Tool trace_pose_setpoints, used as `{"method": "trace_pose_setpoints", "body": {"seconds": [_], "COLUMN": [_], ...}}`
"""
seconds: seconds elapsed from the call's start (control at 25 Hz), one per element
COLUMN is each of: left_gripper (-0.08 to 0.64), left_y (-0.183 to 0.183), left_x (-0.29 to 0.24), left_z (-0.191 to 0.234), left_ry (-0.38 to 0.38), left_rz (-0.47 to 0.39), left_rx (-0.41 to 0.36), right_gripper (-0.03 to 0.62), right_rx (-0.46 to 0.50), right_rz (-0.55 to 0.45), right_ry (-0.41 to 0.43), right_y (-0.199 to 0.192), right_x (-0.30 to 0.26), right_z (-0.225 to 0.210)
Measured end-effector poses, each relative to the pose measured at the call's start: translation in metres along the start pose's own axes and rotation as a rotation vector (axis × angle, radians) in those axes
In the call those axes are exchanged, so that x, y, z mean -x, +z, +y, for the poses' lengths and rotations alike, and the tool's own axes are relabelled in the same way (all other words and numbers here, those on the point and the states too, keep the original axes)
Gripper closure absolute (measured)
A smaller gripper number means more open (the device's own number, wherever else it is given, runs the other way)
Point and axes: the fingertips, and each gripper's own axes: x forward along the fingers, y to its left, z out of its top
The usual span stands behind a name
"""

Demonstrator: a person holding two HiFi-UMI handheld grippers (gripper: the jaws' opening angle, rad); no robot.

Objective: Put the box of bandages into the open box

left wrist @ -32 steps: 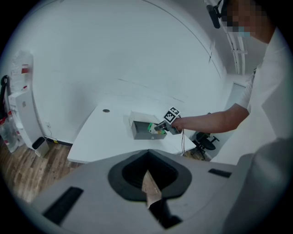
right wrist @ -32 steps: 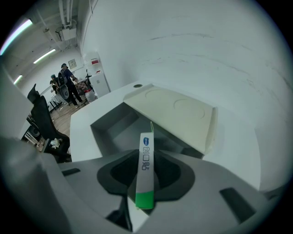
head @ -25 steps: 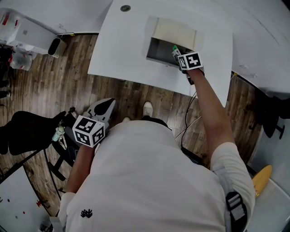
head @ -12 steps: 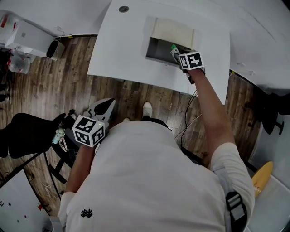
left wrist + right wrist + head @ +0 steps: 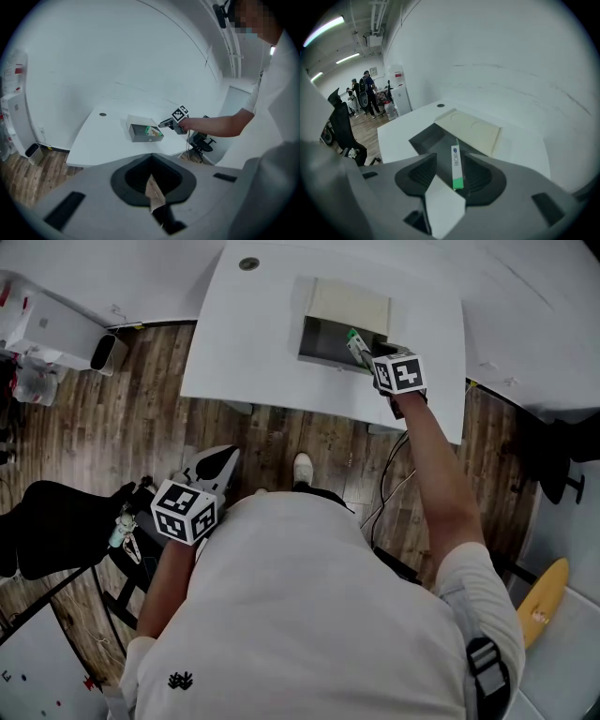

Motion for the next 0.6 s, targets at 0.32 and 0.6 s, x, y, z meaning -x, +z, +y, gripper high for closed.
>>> {"method": "trace_pose_setpoints", "body": {"seconds": [0.32, 0.6], "left_gripper": [0.557, 0.557], "left_y": [-0.012, -0.022], "left_x": [0.015, 0.030], "left_z": [-0.005, -0.002], "left_ry": [-0.043, -0.080], "left_rz": [-0.019, -0.027], "left_rx": [-0.020, -0.011], "right_gripper": [0.455, 0.566], "right_rx": [-0.035, -0.118], "right_rz": [-0.084, -0.117], "right_ry": [-0.014, 0.014], "right_y": [-0.012, -0.044], "right_x": [0.048, 0.085], "right_z": [0.037, 0.094]}}
